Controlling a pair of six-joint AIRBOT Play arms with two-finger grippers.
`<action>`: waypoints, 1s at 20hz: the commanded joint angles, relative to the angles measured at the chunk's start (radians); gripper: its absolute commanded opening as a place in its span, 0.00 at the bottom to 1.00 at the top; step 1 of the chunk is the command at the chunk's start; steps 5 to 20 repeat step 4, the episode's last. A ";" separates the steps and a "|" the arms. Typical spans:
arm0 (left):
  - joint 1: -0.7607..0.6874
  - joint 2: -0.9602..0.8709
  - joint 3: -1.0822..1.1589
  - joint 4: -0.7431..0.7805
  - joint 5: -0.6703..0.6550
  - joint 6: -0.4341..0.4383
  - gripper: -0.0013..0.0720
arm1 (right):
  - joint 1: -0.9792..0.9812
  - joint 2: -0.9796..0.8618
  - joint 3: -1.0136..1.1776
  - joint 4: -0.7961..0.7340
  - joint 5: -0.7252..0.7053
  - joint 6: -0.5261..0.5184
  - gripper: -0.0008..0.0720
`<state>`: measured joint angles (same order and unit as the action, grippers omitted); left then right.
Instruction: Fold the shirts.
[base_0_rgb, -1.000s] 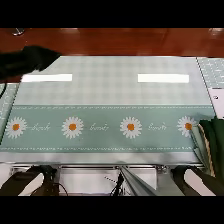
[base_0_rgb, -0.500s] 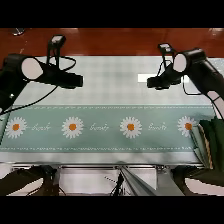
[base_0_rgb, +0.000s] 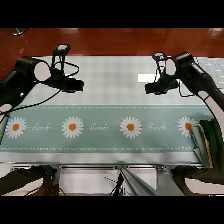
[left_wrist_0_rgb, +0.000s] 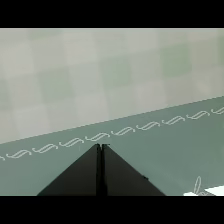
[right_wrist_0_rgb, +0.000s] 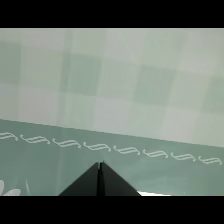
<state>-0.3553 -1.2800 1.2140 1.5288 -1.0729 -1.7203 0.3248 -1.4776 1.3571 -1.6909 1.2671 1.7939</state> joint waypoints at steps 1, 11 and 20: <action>0.000 -0.004 0.000 0.005 -0.001 -0.003 0.07 | 0.001 -0.002 0.000 -0.002 0.005 0.001 0.06; 0.000 -0.004 0.000 0.005 -0.001 -0.003 0.07 | 0.001 -0.002 0.000 -0.002 0.005 0.002 0.06; 0.000 -0.004 0.000 0.005 -0.001 -0.003 0.07 | 0.001 -0.002 0.000 -0.002 0.005 0.002 0.06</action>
